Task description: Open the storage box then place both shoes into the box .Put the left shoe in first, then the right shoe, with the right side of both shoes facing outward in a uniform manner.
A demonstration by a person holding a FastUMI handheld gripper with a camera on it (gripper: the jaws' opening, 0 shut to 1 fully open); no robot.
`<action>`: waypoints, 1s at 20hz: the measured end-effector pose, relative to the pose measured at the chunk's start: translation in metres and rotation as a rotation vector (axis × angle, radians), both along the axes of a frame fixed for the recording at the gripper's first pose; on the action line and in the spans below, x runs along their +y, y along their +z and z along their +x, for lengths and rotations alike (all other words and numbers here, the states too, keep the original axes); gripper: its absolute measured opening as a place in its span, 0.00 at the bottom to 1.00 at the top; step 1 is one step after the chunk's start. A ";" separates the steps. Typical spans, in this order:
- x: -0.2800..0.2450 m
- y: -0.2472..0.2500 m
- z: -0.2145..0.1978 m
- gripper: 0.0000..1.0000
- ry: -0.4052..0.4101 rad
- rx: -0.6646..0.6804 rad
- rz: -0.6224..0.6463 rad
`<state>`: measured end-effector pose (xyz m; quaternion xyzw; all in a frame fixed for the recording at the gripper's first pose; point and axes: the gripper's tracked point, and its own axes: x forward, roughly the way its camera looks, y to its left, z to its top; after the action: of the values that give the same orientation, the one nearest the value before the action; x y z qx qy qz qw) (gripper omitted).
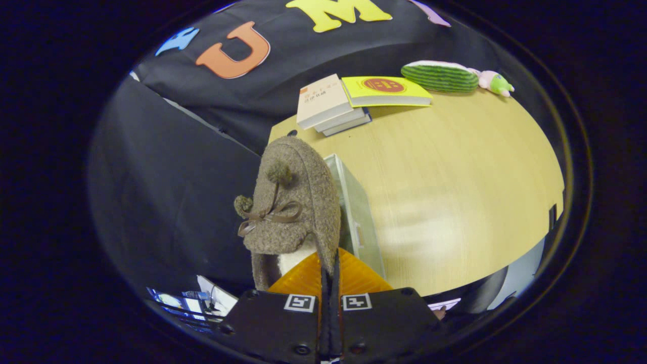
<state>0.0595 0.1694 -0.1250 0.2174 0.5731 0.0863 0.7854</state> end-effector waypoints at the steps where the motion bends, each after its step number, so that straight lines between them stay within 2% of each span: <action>1: 0.001 -0.005 0.000 0.06 -0.005 0.008 -0.004; 7: 0.002 -0.028 -0.004 0.09 -0.020 0.045 -0.003; 11: 0.006 -0.018 -0.007 0.28 0.002 0.004 0.016; 12: 0.008 -0.011 -0.004 0.33 0.009 -0.040 0.022; 14: 0.009 0.004 0.004 0.52 0.047 -0.141 0.013; 17: 0.000 0.026 0.015 0.54 0.073 -0.292 -0.061; 19: -0.006 0.046 0.022 0.64 0.086 -0.406 -0.118; 20: -0.006 0.058 0.024 0.64 0.090 -0.467 -0.132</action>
<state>0.0835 0.1630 -0.0666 0.1140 0.3895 0.1314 0.9044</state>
